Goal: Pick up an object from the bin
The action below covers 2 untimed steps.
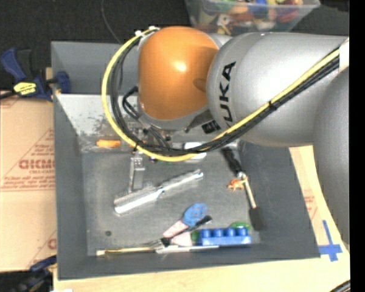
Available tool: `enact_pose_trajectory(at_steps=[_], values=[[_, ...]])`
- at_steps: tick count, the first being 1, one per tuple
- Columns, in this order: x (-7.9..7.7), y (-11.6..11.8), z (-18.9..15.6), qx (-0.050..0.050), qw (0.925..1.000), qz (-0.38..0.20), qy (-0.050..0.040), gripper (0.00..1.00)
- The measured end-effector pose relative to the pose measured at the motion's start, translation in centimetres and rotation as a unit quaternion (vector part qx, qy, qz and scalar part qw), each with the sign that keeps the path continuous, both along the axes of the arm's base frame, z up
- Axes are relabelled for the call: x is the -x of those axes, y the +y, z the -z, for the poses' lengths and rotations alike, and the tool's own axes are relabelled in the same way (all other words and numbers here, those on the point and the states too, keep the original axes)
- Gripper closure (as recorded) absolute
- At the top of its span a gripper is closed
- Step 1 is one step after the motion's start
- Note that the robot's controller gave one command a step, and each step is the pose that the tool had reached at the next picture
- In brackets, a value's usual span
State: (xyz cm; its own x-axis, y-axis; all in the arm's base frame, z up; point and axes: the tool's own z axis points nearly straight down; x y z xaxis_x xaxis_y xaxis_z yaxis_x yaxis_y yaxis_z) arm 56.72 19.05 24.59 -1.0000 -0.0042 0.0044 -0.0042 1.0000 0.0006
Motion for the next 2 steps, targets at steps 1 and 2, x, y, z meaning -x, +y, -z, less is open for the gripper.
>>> enact_pose_trajectory(at_steps=[1,2], values=[[-0.1,-0.1,-0.4,0.000,1.0000,0.002,-0.0029,0.00],[0.4,-5.3,12.3,0.000,0.9955,-0.095,-0.0054,0.00]])
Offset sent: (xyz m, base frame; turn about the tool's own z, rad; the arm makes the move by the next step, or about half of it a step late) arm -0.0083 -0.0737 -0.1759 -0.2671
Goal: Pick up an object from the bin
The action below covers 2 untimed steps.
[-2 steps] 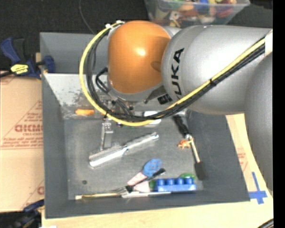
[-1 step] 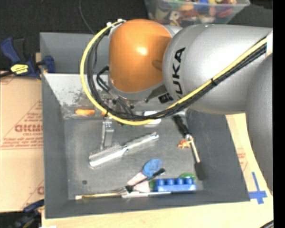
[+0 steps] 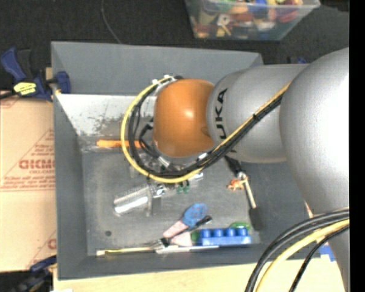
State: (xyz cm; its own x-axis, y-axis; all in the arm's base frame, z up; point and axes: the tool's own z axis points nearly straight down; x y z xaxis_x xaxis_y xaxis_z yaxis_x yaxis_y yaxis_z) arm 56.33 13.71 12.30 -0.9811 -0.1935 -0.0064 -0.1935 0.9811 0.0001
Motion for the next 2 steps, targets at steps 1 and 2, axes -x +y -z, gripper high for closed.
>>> enact_pose_trajectory(at_steps=[1,2], values=[[-0.5,-1.5,-3.2,0.000,0.9925,-0.122,-0.0042,0.00],[0.4,-2.6,2.1,0.001,0.9994,-0.035,0.0029,0.00]])
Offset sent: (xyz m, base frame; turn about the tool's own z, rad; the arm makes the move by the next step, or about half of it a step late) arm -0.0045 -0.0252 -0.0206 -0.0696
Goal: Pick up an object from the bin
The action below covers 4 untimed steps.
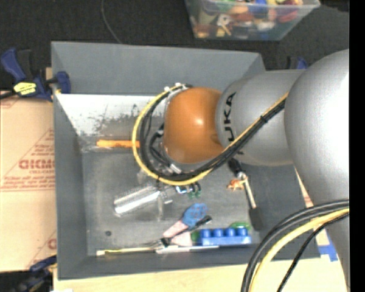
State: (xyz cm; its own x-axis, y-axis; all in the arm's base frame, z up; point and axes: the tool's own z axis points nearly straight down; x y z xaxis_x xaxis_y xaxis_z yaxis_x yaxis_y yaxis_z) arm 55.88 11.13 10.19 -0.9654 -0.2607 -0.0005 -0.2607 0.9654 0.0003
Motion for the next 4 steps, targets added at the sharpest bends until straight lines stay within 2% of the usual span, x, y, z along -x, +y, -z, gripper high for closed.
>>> enact_pose_trajectory(at_steps=[1,2,3,4], values=[[-1.4,0.9,3.1,-0.001,0.9865,-0.163,-0.0115,0.00],[0.1,-0.8,3.2,0.000,0.9995,0.030,-0.0020,1.00],[0.2,-0.8,3.1,-0.001,0.9995,0.031,-0.0021,1.00],[0.1,-0.9,1.3,-0.001,0.9995,0.032,-0.0028,1.00]])
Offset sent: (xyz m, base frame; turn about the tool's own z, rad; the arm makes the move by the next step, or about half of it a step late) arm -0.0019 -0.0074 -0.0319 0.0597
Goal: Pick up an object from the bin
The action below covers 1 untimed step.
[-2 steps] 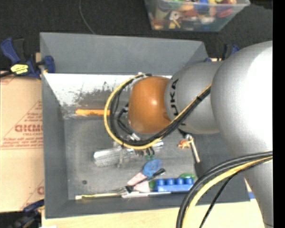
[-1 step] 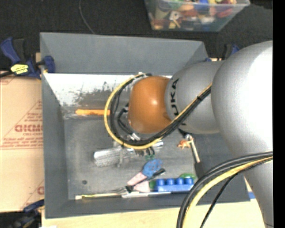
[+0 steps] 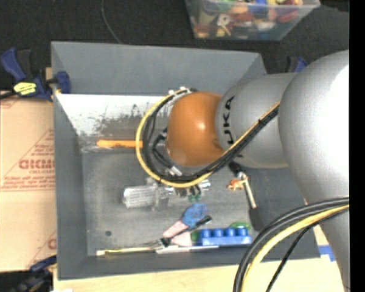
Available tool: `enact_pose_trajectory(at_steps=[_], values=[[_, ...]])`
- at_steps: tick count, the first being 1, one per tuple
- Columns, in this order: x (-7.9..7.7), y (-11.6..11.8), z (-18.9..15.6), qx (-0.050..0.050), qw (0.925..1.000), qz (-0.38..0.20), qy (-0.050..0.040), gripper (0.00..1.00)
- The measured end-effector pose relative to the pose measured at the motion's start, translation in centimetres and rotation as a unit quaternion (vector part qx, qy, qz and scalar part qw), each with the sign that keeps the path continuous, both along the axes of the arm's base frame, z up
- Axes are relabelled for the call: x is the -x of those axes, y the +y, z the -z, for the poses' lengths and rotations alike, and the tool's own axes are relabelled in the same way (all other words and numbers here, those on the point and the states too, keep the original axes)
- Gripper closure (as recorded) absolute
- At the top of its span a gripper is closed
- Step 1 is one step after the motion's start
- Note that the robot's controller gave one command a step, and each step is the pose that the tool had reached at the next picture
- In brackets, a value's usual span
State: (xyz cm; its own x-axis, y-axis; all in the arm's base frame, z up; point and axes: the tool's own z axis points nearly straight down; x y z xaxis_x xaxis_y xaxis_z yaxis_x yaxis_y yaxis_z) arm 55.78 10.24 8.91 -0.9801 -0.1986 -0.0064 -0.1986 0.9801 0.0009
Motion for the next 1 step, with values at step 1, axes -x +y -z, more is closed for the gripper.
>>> enact_pose_trajectory(at_steps=[1], values=[[-0.01,-0.03,-1.46,0.000,1.0000,0.001,-0.0002,1.00]])
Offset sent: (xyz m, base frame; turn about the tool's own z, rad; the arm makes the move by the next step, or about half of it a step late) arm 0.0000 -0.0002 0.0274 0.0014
